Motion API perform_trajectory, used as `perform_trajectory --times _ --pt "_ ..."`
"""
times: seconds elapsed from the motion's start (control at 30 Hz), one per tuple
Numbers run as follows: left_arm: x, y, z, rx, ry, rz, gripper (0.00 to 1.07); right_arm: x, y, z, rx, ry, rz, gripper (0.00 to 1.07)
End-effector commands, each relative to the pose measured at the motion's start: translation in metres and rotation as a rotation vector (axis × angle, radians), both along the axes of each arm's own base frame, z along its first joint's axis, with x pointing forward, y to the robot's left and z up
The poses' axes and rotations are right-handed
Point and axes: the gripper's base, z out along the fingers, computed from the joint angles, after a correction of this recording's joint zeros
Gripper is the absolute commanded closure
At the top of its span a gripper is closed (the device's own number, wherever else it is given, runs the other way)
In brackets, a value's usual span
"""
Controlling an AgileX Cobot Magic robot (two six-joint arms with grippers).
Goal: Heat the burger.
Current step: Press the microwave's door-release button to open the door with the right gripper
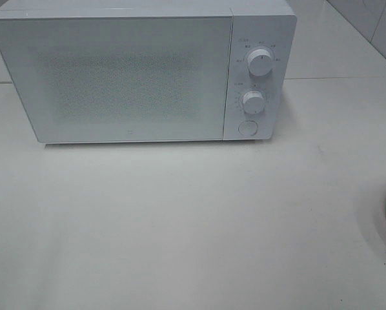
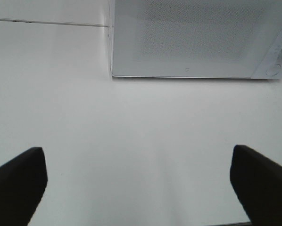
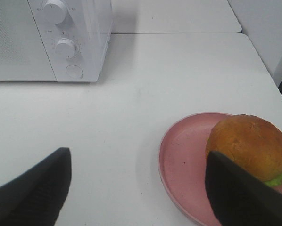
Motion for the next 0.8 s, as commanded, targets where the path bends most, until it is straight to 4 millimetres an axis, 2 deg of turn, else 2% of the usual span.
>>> perform_trajectory --times 0.03,0.67,0.8 --pt "-0.003 0.000 -0.001 0.001 -0.013 0.001 0.09 -0.003 0.000 0.000 0.005 -0.025 0.003 0.33" --pt "-0.003 0.000 -0.001 0.001 -0.013 0.001 0.09 -0.004 0.000 0.001 0.004 -0.031 0.002 0.33" --pt "-0.003 0.000 -0.001 0.001 -0.013 0.001 0.09 -0.002 0.000 0.014 0.005 -0.042 0.001 0.33"
